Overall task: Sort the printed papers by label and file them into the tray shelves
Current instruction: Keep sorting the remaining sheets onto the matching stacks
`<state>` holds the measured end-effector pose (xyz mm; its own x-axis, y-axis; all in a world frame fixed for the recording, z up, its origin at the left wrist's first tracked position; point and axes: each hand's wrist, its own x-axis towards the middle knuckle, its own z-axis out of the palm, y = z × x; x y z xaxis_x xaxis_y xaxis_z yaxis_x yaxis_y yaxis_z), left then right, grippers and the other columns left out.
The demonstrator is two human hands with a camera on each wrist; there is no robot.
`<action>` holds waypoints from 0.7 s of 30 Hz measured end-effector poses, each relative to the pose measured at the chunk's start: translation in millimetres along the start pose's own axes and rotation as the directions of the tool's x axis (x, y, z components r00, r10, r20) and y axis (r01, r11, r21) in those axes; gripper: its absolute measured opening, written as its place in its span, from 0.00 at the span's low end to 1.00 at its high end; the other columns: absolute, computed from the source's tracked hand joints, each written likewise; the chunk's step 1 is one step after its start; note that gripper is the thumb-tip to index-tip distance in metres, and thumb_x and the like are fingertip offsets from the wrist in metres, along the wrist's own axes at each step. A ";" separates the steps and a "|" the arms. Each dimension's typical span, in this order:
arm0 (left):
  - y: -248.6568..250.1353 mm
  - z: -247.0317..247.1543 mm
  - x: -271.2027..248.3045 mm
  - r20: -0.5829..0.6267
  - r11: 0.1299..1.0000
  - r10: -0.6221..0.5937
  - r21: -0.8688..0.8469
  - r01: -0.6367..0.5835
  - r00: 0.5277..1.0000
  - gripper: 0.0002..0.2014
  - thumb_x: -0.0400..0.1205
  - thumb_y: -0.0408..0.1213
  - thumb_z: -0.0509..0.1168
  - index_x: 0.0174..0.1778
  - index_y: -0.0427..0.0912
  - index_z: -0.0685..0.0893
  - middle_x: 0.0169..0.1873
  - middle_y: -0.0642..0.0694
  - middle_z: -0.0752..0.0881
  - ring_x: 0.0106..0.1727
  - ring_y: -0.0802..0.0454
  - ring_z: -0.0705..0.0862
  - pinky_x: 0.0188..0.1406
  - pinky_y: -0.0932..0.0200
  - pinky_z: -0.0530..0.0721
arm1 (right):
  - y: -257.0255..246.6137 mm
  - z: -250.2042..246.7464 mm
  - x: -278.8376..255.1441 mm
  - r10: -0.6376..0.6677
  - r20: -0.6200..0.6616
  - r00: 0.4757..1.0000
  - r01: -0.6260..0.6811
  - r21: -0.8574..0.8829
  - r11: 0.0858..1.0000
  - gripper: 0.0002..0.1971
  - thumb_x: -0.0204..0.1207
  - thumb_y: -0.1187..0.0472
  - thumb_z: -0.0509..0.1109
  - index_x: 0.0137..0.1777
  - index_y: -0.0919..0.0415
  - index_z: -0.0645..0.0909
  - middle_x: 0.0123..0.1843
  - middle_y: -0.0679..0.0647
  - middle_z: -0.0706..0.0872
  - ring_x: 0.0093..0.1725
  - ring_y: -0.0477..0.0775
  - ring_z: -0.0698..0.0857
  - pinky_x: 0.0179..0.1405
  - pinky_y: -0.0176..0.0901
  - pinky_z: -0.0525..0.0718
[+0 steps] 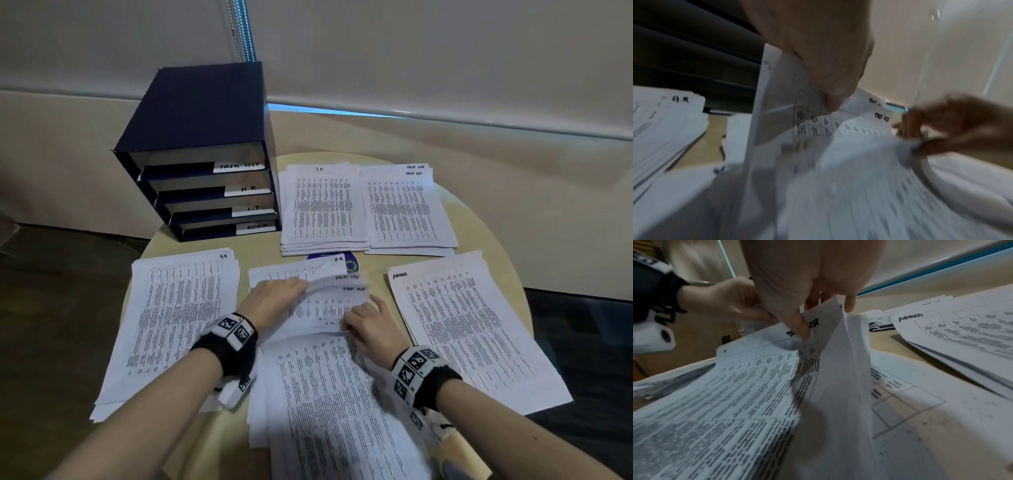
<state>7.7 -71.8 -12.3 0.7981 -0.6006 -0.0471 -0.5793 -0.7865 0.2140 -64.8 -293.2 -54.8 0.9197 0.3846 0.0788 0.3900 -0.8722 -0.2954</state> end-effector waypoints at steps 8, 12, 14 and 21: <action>-31.8 -124.0 2.3 -0.556 0.997 -0.031 -0.075 -0.013 0.831 0.03 0.79 0.30 0.62 0.44 0.38 0.80 0.37 0.45 0.85 0.34 0.47 0.83 0.31 0.56 0.80 | -4.5 -13.6 -13.4 0.131 -0.074 0.989 -0.115 0.186 0.976 0.05 0.68 0.63 0.71 0.35 0.51 0.81 0.37 0.38 0.82 0.59 0.51 0.79 0.76 0.68 0.47; -52.6 -165.9 -3.9 -0.660 0.880 -0.296 -0.469 -0.072 0.691 0.06 0.79 0.33 0.68 0.42 0.48 0.79 0.38 0.59 0.83 0.42 0.68 0.80 0.47 0.63 0.78 | -1.3 -34.8 -25.9 0.320 -0.058 0.946 -0.251 0.496 0.831 0.05 0.63 0.52 0.63 0.32 0.48 0.80 0.37 0.46 0.84 0.46 0.39 0.77 0.64 0.47 0.65; -62.8 -173.1 -7.3 -0.629 0.815 -0.347 -0.569 -0.108 0.695 0.09 0.80 0.37 0.70 0.38 0.52 0.77 0.36 0.59 0.81 0.40 0.66 0.78 0.45 0.63 0.77 | 1.1 -50.5 -30.2 0.374 -0.018 0.927 -0.287 0.608 0.740 0.04 0.64 0.59 0.67 0.30 0.52 0.79 0.34 0.51 0.85 0.38 0.42 0.79 0.47 0.39 0.72; -78.6 -141.4 -12.1 -0.163 0.714 -0.315 -0.689 0.121 0.935 0.05 0.80 0.30 0.70 0.41 0.43 0.81 0.39 0.55 0.86 0.42 0.59 0.82 0.46 0.61 0.77 | 18.8 -83.2 -38.6 0.453 -0.006 0.891 -0.290 0.760 0.581 0.16 0.66 0.82 0.65 0.28 0.60 0.75 0.29 0.54 0.79 0.30 0.38 0.77 0.35 0.23 0.74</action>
<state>67.0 17.6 109.4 0.9558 -0.2901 0.0472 -0.2031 -0.5358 0.8195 -89.2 -349.6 15.8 0.9968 -0.0545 -0.0577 -0.0744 -0.3883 -0.9185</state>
